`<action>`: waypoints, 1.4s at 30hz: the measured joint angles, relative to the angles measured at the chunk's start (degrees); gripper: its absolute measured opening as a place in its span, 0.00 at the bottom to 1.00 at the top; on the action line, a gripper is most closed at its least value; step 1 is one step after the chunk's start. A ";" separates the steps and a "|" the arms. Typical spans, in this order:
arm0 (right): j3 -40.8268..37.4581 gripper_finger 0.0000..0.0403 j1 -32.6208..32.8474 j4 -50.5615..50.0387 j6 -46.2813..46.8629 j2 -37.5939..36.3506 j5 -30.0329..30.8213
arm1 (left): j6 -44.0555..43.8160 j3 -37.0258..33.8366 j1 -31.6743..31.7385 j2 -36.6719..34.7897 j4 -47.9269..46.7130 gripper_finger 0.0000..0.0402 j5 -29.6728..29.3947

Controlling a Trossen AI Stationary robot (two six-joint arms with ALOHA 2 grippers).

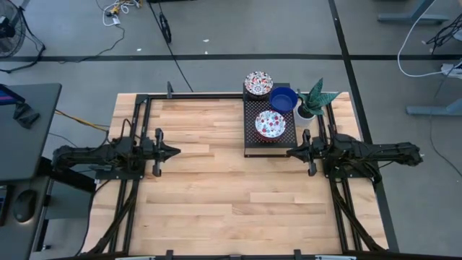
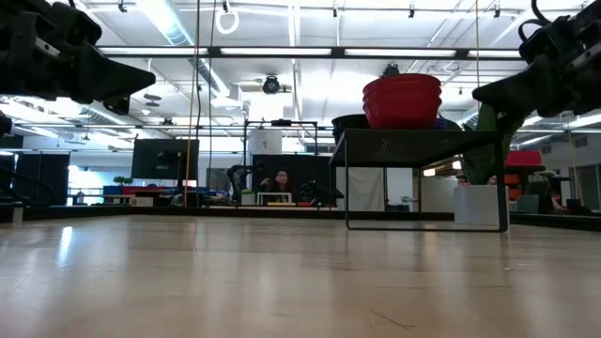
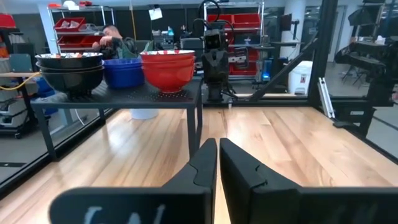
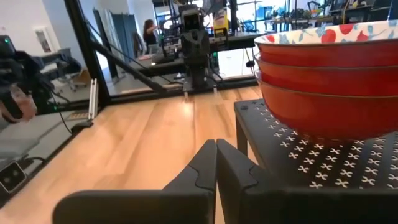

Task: Pick & Place Mini bowls
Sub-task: Return to Home Position

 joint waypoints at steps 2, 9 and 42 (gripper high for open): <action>0.00 0.02 0.00 0.14 0.23 -0.02 0.00 | -0.26 -0.02 0.00 0.00 -0.01 0.06 -0.01; 0.00 0.02 0.00 0.08 0.28 0.00 0.00 | -0.02 -0.03 0.00 0.04 -0.02 0.07 -0.07; 0.07 0.02 3.32 4.28 -0.27 -4.54 0.44 | -0.03 -0.07 0.00 0.07 -0.05 0.07 0.02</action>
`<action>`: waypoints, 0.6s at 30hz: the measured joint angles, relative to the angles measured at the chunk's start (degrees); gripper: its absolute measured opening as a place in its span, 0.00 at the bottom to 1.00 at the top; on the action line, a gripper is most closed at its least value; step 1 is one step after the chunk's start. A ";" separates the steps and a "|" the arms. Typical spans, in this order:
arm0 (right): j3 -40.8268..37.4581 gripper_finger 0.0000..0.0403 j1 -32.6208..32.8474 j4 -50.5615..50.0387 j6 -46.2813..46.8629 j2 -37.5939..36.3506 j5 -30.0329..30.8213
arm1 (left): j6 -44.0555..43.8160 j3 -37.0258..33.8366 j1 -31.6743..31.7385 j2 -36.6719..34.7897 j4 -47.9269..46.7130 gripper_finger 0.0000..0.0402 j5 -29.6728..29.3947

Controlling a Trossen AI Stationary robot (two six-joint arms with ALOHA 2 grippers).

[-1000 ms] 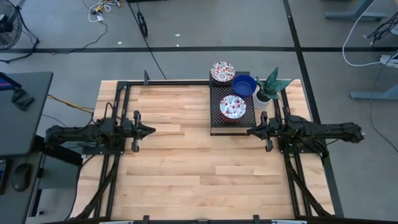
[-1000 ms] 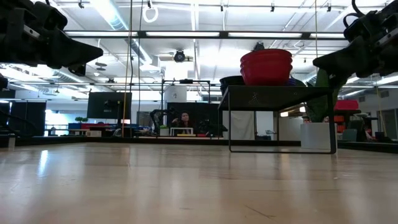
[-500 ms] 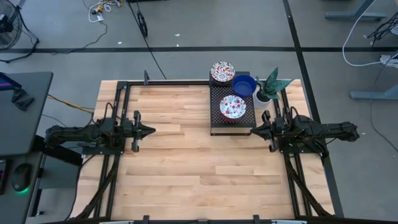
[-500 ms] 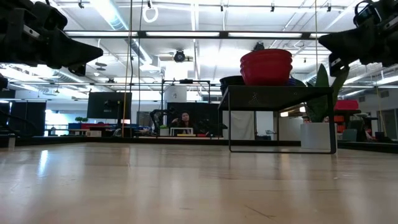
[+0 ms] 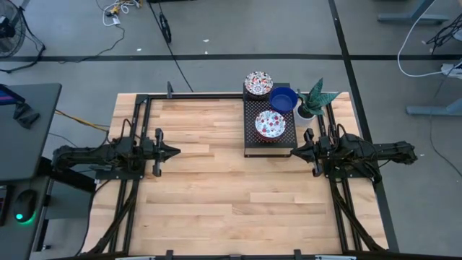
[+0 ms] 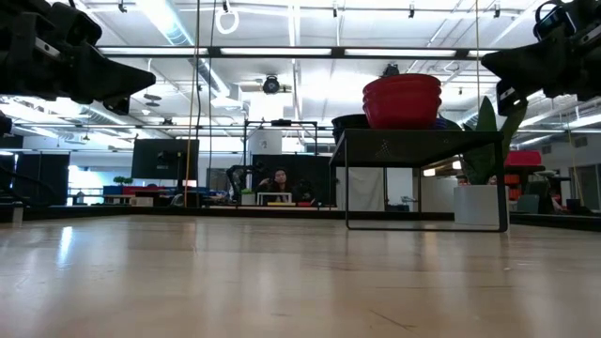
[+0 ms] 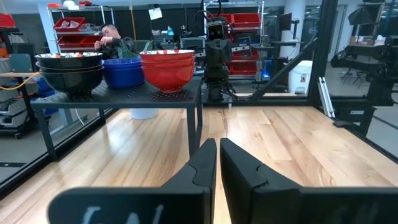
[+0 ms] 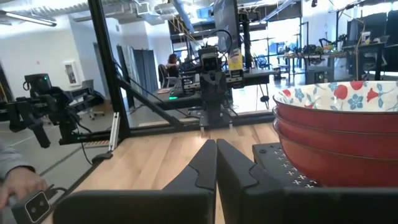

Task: Pick & Place Mini bowls
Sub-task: Return to Home Position

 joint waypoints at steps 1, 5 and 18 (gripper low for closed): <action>-0.01 0.02 0.00 0.00 0.00 0.00 0.00 | 0.00 0.00 0.00 0.00 0.00 0.07 -0.02; -0.02 0.02 0.00 0.00 -0.01 0.00 0.00 | 0.00 0.00 0.00 0.00 0.00 0.07 -0.04; -0.07 0.02 -0.07 0.00 -16.94 -0.02 0.04 | 0.00 -0.02 0.00 0.00 0.00 0.07 -0.05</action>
